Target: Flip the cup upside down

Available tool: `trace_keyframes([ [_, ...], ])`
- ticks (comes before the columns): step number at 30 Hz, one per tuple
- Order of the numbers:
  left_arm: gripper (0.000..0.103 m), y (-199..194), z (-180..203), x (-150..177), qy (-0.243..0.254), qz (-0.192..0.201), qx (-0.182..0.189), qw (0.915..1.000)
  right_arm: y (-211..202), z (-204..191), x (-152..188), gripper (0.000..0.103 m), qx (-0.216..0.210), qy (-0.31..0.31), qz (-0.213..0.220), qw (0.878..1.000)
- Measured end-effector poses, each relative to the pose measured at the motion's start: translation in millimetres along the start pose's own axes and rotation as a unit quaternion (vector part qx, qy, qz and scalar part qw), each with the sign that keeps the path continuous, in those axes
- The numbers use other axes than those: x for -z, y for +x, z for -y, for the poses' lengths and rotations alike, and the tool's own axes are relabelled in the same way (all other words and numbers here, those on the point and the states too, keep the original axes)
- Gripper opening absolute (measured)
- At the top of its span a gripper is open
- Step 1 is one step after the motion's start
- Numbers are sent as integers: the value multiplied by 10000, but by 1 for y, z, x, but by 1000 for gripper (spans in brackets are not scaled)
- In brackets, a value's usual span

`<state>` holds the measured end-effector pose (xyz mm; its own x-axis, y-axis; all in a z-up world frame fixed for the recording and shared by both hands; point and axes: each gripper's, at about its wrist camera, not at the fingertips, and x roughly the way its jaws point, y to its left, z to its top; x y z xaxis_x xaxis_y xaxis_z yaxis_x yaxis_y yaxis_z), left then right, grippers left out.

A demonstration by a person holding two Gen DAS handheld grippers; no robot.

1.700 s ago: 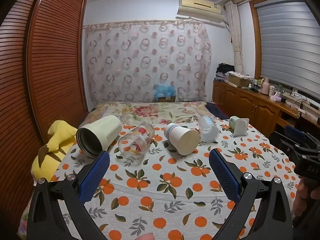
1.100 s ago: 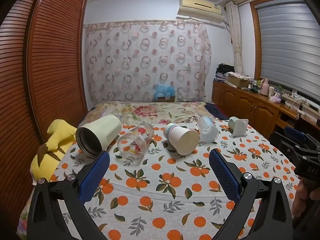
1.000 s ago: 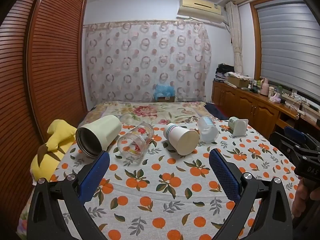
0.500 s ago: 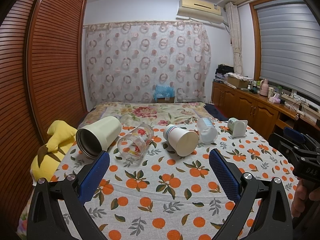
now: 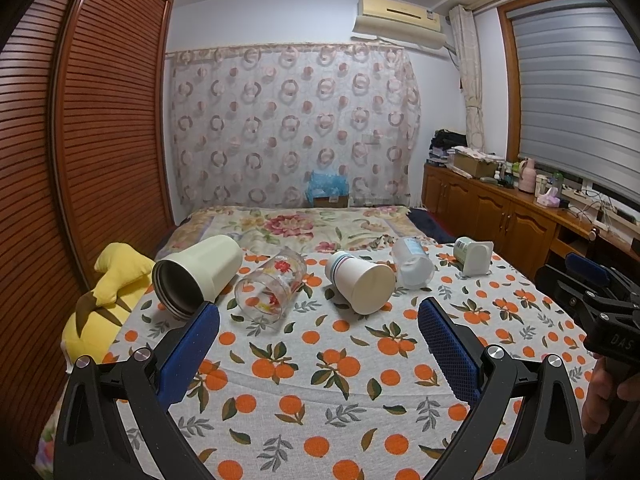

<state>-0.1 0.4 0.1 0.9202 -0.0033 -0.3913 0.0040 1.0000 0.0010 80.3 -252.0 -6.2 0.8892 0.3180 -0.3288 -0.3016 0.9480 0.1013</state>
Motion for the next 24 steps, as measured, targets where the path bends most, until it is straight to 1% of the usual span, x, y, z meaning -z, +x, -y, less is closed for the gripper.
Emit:
trace_keyframes([
  [24,95,0,0,0,5,5,-3,10000,-2,-1,-2,101,-18,13,-3,10000],
])
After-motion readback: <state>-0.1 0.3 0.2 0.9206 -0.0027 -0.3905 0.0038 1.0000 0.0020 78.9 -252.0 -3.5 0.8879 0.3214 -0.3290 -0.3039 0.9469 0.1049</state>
